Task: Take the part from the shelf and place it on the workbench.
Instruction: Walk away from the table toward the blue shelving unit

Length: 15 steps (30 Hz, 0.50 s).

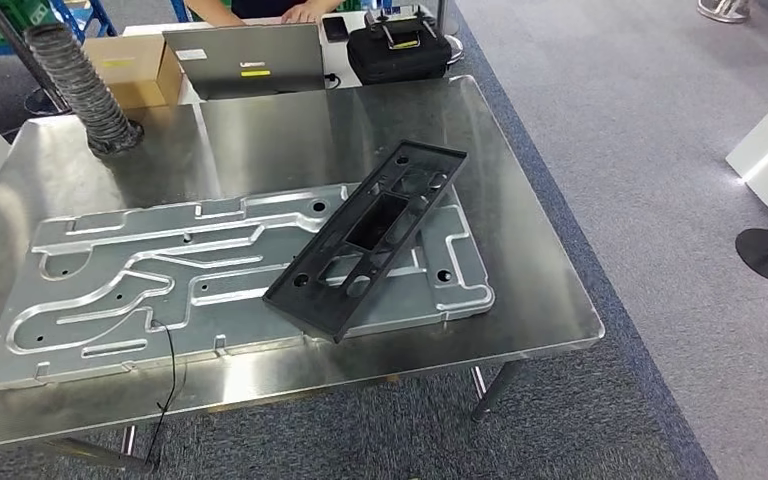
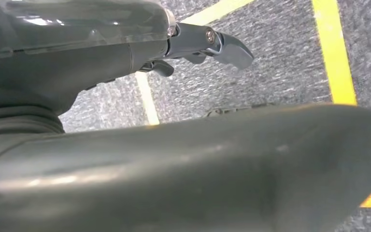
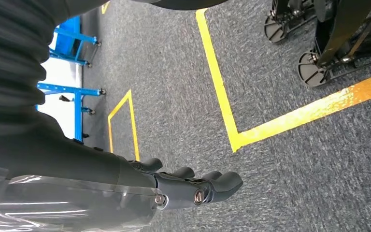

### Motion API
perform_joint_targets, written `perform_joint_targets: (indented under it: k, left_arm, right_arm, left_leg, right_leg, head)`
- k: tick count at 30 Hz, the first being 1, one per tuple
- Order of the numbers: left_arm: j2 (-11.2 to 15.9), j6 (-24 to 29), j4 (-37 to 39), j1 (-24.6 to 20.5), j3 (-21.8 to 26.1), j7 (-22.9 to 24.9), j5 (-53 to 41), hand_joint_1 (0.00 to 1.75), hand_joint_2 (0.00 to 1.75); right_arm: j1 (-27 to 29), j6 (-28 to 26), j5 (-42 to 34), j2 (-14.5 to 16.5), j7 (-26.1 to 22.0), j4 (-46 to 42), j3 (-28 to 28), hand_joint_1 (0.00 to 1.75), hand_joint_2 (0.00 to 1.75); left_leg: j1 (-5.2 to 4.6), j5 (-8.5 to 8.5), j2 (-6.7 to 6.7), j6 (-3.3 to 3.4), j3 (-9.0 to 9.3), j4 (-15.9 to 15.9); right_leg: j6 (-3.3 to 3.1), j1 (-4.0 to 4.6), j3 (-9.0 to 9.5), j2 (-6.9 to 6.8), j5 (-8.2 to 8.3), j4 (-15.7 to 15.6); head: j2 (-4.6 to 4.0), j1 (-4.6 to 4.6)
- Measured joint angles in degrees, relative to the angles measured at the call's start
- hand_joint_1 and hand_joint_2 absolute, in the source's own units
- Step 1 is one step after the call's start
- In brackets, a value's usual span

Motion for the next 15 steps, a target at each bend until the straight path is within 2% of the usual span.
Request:
perform_joint_targets:
  k: [3, 4, 5, 6, 8, 9, 10, 11, 12, 14, 15]
  left_arm:
    - [0.0, 0.0, 0.0, 0.1, 0.0, 0.0, 0.2, 0.00, 0.00]
    - [0.0, 0.0, 0.0, 0.1, 0.0, 0.0, 0.3, 0.00, 0.00]
    - [0.0, 0.0, 0.0, 0.0, 0.0, 0.1, 0.3, 0.00, 0.00]
    - [0.0, 0.0, 0.0, 0.0, 0.0, 0.1, 0.3, 0.00, 0.00]
    - [0.0, 0.0, 0.0, 0.0, 0.0, 0.1, 0.3, 0.00, 0.00]
    - [0.0, 0.0, 0.0, 0.1, 0.0, 0.1, 0.3, 0.00, 0.00]
    - [0.0, 0.0, 0.0, 0.1, 0.0, 0.1, 0.4, 0.00, 0.00]
    - [0.0, 0.1, 0.0, 0.1, 0.0, 0.1, 0.4, 0.00, 0.00]
    - [0.0, 0.1, 0.0, 0.2, 0.0, 0.1, 0.4, 0.00, 0.00]
    - [0.0, 0.1, 0.0, 0.1, 0.0, 0.0, 0.4, 0.00, 0.00]
    - [-0.1, 0.1, 0.0, 0.1, 0.0, 0.0, 0.4, 0.00, 0.00]
  right_arm:
    - [0.0, 0.0, 0.5, 0.0, -0.1, 0.0, 0.3, 0.00, 1.75]
    - [0.1, 0.0, 0.6, 0.0, -0.1, 0.0, 0.4, 0.00, 1.75]
    - [0.1, 0.0, 0.7, 0.0, -0.2, 0.0, 0.5, 0.00, 1.75]
    - [0.2, 0.0, 0.8, 0.0, -0.3, 0.0, 0.6, 0.00, 1.75]
    - [0.2, 0.0, 0.8, 0.0, -0.4, 0.0, 0.8, 0.00, 1.75]
    - [0.2, 0.1, 0.8, 0.0, -0.4, 0.0, 0.8, 0.00, 1.75]
    - [0.2, 0.1, 0.9, 0.0, -0.4, 0.0, 0.8, 0.00, 1.75]
    - [0.2, 0.1, 0.9, 0.0, -0.5, 0.0, 0.9, 0.00, 1.75]
    - [0.2, 0.1, 1.0, 0.0, -0.5, 0.0, 1.0, 0.00, 1.75]
    - [0.1, 0.1, 1.3, -0.1, -0.5, 0.0, 1.1, 0.00, 1.75]
    - [0.0, 0.1, 1.4, -0.2, -0.5, 0.0, 1.2, 0.00, 1.75]
  left_leg:
    - [-0.25, 0.91, -0.08, 1.32, -0.24, -0.7]
    - [-0.23, 1.37, 0.01, 1.77, -0.58, -0.8]
    - [-0.18, 1.89, 0.09, 2.22, -1.04, -0.9]
    - [-0.10, 2.45, 0.18, 2.59, -1.63, -1.0]
    - [-0.23, 3.41, 0.24, 2.92, -2.96, -0.9]
    - [-0.30, 3.86, 0.27, 2.93, -3.61, -0.9]
    - [-0.37, 4.29, 0.30, 2.89, -4.24, -0.8]
    - [-0.42, 4.67, 0.32, 2.82, -4.82, -0.7]
    - [-0.46, 5.01, 0.32, 2.73, -5.30, -0.5]
    - [-0.55, 5.60, 0.31, 2.40, -6.00, -0.3]
    - [-0.55, 5.91, 0.33, 2.13, -6.16, -0.3]
  right_leg:
    - [1.14, -0.01, -0.29, 0.07, 0.65, 0.1]
    - [1.50, -0.13, -0.55, 0.12, 0.24, 0.4]
    - [1.82, -0.26, -1.12, 0.17, -1.13, 1.6]
    - [2.08, -0.38, -2.02, 0.22, -3.36, 3.8]
    - [2.42, -0.49, -4.31, 0.25, -8.70, 10.9]
    - [2.52, -0.51, -4.97, 0.25, -10.27, 14.1]
    - [2.53, -0.51, -4.80, 0.25, -10.68, 15.6]
    - [2.44, -0.50, -3.46, 0.25, -9.89, 14.9]
    - [2.24, -0.47, -1.05, 0.26, -8.39, 12.0]
    - [1.47, -0.17, 4.90, 0.27, -6.14, 3.2]
    - [1.11, 0.04, 6.82, 0.27, -5.69, 0.0]
  head:
    - [0.00, 0.00]
    - [0.00, 0.00]
    - [0.00, 0.00]
    - [0.00, 0.01]
    - [0.00, 0.01]
    - [0.00, 0.01]
    - [0.00, 0.00]
    - [0.00, 0.00]
    - [0.00, 0.00]
    - [0.00, 0.01]
    - [0.00, 0.00]
